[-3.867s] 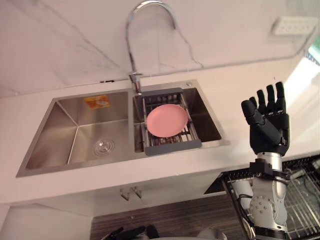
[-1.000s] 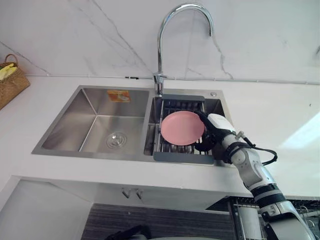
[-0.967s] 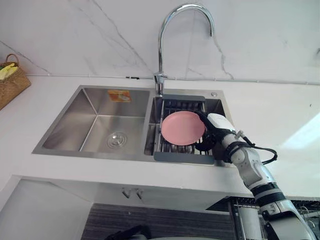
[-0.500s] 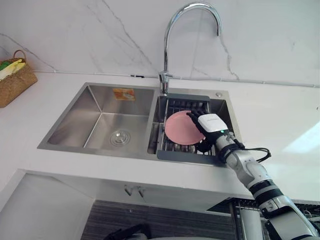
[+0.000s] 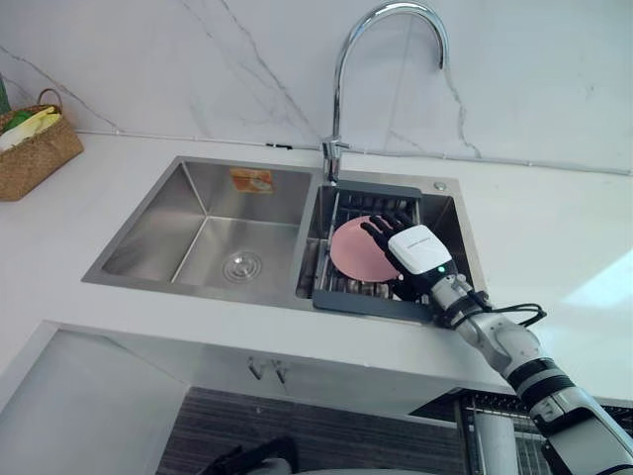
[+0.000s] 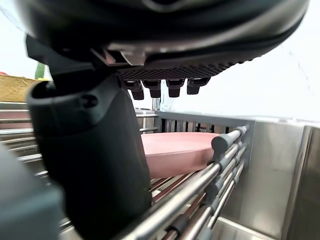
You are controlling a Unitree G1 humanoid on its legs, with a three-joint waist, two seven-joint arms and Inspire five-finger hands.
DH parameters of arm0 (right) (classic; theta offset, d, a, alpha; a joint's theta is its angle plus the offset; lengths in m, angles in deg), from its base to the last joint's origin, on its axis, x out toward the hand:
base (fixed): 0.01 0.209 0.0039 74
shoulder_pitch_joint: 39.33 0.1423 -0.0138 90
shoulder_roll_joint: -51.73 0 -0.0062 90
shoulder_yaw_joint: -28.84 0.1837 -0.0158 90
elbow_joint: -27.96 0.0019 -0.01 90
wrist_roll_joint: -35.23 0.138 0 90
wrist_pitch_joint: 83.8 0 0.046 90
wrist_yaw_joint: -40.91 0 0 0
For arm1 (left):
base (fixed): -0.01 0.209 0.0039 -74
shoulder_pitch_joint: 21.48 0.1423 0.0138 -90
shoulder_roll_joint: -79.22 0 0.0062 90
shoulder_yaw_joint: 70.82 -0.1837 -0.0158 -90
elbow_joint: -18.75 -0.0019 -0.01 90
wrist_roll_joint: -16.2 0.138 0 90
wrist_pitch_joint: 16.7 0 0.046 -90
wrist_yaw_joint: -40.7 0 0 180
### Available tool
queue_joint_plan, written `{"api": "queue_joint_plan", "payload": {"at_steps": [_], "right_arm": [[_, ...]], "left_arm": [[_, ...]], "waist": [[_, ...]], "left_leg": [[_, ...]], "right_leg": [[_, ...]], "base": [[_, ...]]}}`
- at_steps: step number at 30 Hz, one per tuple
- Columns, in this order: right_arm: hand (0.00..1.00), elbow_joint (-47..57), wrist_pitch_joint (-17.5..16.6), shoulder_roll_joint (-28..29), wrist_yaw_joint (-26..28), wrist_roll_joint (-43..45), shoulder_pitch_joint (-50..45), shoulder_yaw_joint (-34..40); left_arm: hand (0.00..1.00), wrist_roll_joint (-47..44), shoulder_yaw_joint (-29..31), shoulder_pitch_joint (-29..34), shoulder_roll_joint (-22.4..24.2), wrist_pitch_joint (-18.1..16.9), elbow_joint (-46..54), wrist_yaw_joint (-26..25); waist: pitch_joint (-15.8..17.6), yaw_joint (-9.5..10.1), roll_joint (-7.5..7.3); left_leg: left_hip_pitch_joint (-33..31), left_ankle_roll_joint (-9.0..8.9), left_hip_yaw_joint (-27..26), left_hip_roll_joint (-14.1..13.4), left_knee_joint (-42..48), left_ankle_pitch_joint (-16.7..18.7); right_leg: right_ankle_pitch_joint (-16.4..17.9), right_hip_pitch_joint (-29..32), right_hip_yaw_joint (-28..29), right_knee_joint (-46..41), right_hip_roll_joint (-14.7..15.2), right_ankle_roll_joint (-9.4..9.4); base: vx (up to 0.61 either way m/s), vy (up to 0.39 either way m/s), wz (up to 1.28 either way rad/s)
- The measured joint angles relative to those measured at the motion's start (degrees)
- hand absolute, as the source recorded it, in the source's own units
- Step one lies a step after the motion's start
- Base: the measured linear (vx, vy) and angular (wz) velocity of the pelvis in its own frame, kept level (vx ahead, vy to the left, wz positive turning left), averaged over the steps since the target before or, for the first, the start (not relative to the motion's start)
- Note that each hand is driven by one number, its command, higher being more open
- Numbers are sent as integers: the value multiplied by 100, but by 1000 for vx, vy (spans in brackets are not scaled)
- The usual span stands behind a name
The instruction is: Walk over to the sink, pick up the cup, carry it to the dishwasher, place the cup inside the dishwasher, then close the dishwasher door
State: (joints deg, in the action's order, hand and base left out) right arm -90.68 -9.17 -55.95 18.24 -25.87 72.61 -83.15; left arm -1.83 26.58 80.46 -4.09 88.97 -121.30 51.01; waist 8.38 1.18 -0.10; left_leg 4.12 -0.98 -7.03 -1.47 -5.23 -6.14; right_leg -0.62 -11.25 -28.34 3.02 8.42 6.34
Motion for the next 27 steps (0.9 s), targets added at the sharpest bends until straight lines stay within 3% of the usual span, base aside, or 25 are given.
{"api": "queue_joint_plan", "payload": {"at_steps": [13, 17, 24, 27], "right_arm": [[100, 34, 343, 90, -403, -26, -122, 22], [100, 132, 532, 168, -126, 48, -154, 60], [100, 214, 494, 161, 42, -331, -154, 89], [100, 204, 527, 119, 123, -73, -154, 71]], "left_arm": [[100, 6, -1, 6, -1, -111, -9, 27], [100, 5, -3, 5, -1, -105, -6, 27], [100, 3, -14, 5, -1, -101, 0, 29], [100, -2, -42, 5, -1, -101, 2, 30]], "waist": [[0, 23, 4], [1, 22, 10], [-1, 65, 8], [-1, 97, 8]], "left_leg": [[5, -40, -5, -78, 1, -12], [6, -42, -7, -79, 1, -11], [4, -41, -3, -77, 1, -11], [1, -41, 6, -72, 1, -12]], "right_leg": [[16, 1, 14, 0, -57, -50], [21, 1, 19, -1, -58, -56], [22, 0, 14, -3, -55, -58], [22, 0, 6, -3, -52, -58]], "base": [[0, 0, 0], [0, 0, 0], [0, 0, 0], [0, 0, 0]]}}
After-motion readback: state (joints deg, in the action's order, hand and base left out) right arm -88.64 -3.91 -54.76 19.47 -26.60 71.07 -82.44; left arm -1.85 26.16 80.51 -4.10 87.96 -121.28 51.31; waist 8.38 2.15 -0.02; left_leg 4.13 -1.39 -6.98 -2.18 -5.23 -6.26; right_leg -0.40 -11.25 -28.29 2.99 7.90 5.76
